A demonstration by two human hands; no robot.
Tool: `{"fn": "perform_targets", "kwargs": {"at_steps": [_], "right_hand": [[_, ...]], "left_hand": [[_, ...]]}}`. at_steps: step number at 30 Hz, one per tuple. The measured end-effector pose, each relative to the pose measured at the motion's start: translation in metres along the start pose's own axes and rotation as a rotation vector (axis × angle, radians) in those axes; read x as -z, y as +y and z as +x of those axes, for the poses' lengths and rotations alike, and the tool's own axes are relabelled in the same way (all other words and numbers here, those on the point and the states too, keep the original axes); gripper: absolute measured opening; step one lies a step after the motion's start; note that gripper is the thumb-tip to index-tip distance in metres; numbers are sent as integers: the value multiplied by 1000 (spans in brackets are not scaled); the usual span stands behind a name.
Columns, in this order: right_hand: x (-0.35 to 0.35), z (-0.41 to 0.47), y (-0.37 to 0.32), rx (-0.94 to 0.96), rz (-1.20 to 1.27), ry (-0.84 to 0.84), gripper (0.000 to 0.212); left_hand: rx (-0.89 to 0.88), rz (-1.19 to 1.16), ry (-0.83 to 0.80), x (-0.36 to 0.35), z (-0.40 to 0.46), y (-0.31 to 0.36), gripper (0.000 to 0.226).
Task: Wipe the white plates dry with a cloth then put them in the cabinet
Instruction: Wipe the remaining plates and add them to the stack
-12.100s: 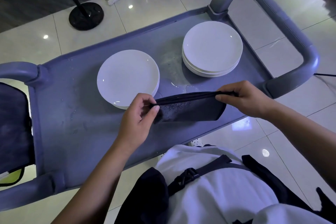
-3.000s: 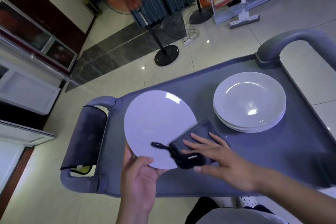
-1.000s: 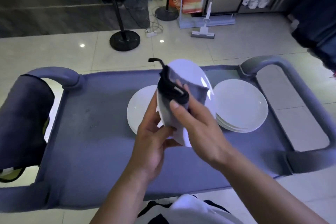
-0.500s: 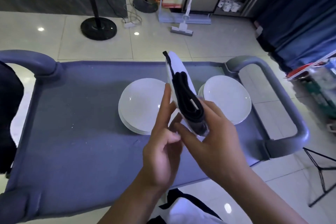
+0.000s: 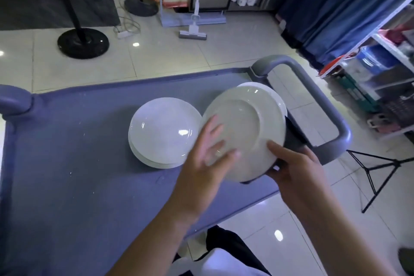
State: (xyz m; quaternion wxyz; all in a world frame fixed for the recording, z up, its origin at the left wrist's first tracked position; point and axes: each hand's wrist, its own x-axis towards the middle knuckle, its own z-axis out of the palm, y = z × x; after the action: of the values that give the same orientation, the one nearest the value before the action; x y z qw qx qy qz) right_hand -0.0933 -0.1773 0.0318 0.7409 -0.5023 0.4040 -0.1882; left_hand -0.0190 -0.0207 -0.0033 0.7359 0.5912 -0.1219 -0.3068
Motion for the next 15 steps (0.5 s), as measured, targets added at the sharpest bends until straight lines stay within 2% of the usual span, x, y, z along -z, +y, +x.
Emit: {"fn": "perform_targets", "kwargs": {"at_steps": [2,3,5,7,8,11,14,15], "right_hand": [[22,-1,0,-103,144,31,43],[32,-2,0,-126,194,37,51],[46,-7,-4,-138,229,4,52],[50,-12,-8,-107,222,-78,39],[47,-14,-9,-88,201,-104,34],[33,-17,-5,-64,130,-135,38],[19,-19,11,-197,198,-78,18],[17,-20,17,-251,228,-67,14]], "left_hand": [[53,20,195,23,6,-9,70],[118,1,210,33,6,-11,73],[211,-115,39,46,3,-15,78],[156,-251,-212,47,-2,-19,69],[117,-310,-274,46,-5,-19,66],[89,-487,-272,49,-6,-17,79],[107,-585,-124,60,-6,-17,81],[114,-598,-129,63,-7,-18,81]]}}
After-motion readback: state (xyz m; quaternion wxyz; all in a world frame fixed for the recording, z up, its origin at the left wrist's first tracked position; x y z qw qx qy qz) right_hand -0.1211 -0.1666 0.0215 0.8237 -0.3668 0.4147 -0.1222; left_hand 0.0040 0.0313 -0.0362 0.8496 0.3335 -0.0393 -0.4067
